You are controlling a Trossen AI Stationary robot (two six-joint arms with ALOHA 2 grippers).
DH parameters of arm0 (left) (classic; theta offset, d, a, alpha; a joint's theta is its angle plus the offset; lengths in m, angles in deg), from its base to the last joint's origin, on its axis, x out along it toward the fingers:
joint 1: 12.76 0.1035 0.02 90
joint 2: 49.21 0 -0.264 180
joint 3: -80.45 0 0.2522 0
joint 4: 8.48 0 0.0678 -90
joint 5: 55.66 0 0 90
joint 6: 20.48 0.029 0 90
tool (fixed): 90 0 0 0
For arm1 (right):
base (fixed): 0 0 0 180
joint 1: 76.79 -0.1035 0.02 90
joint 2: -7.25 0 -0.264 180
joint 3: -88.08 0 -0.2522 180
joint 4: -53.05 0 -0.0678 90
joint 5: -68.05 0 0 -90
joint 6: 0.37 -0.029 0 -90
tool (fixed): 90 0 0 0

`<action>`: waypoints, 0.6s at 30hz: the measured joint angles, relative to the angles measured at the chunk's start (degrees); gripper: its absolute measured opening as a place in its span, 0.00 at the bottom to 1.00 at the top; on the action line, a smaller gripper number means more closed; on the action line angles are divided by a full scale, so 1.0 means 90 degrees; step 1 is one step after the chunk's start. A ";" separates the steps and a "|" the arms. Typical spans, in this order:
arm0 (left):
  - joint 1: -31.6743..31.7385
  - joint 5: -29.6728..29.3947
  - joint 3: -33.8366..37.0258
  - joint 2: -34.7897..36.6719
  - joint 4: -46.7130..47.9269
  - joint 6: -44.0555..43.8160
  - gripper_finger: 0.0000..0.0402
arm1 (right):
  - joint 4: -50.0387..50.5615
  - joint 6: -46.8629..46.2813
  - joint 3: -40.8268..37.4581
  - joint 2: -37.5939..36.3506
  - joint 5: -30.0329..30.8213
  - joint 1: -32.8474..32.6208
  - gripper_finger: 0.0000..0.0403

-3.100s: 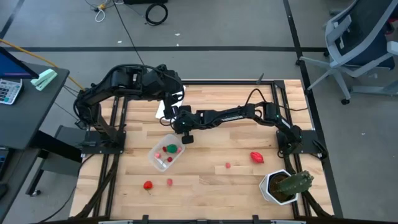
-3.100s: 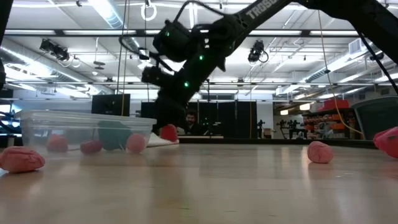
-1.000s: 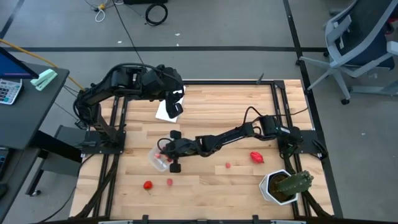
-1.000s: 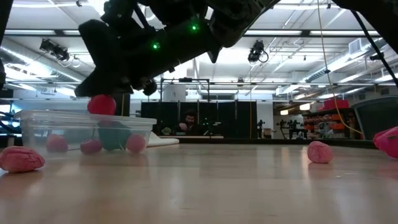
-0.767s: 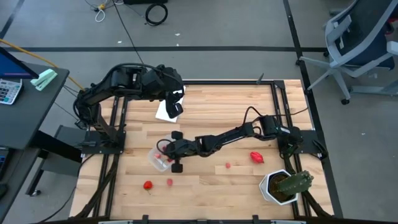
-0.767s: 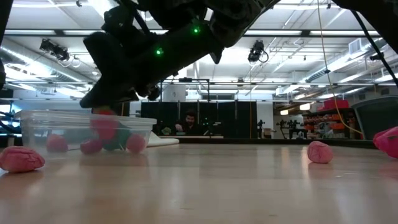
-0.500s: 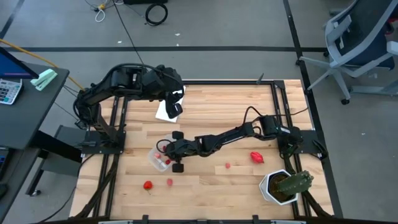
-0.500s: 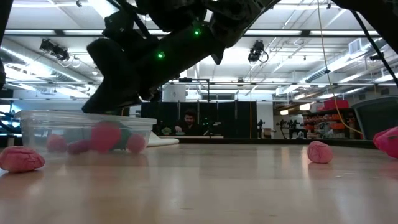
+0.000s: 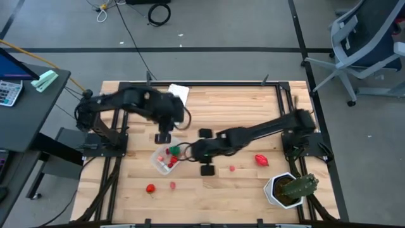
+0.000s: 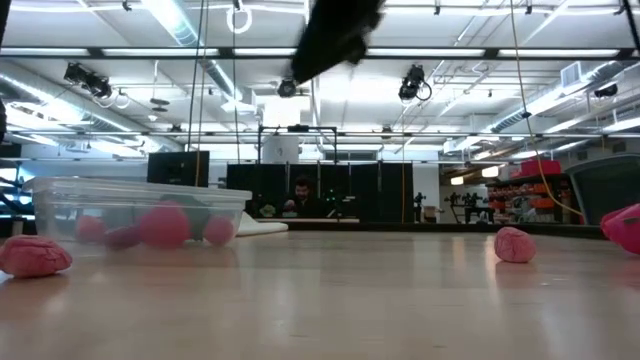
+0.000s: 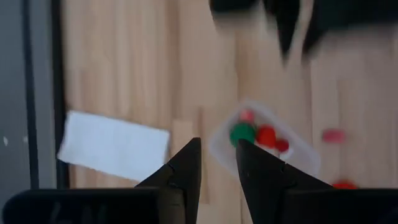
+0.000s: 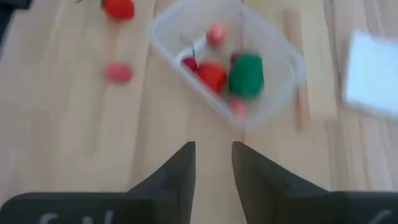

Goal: Pick and placing Produce into tupperware
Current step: Put the strawberry into the transparent bin

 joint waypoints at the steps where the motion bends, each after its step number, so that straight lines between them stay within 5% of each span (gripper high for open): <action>1: -0.0137 -0.0012 0.0255 0.0020 -0.0019 -0.0038 0.27 | 0.0359 -0.0265 0.0000 -0.0194 0.0043 -0.0066 0.27; 8: -0.1493 0.0394 0.2491 0.0176 -0.0029 -0.1193 0.27 | 0.1830 -0.2128 0.0000 -0.1440 0.1320 -0.0818 0.27; 14: -0.2892 0.0576 0.4275 0.0197 -0.0274 -0.3057 0.27 | 0.1992 -0.2089 0.0000 -0.1945 0.3126 -0.1591 0.26; 18: -0.3776 0.0576 0.5090 0.0195 -0.1304 -0.3662 0.25 | 0.1995 -0.2227 0.0000 -0.2021 0.3564 -0.1912 0.26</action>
